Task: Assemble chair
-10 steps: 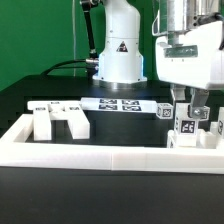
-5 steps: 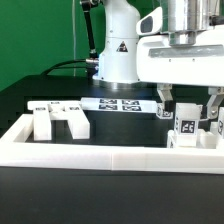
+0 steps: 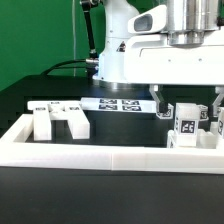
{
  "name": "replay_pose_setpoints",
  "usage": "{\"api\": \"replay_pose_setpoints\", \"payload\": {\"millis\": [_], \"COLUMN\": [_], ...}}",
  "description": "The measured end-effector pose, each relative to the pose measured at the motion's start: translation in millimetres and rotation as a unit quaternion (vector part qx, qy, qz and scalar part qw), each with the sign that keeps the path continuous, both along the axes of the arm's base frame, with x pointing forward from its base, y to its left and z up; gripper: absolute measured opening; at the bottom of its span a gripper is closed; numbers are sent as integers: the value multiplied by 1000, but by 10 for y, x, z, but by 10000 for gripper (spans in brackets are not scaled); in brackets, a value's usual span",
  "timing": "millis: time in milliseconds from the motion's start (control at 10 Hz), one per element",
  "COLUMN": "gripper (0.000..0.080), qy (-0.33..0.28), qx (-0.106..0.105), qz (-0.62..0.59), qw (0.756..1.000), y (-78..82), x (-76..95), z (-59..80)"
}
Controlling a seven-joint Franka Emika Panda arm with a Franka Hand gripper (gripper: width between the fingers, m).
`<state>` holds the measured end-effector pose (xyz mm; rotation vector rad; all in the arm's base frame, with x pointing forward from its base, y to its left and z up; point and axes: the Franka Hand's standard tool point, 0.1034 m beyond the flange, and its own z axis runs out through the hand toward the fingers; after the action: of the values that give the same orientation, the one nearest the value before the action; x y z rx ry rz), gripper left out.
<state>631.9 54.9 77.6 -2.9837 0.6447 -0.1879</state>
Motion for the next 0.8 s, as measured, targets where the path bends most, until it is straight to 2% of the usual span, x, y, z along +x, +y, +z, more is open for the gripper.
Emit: {"api": "replay_pose_setpoints", "payload": {"millis": [300, 700, 800], "gripper": [649, 649, 527], "qy": [-4, -8, -8], "qx": [-14, -32, -32], "qz": [90, 203, 200], "qw": [996, 979, 979], "y": [32, -17, -15], "x": [-7, -10, -10], "z": [-10, -25, -26]}}
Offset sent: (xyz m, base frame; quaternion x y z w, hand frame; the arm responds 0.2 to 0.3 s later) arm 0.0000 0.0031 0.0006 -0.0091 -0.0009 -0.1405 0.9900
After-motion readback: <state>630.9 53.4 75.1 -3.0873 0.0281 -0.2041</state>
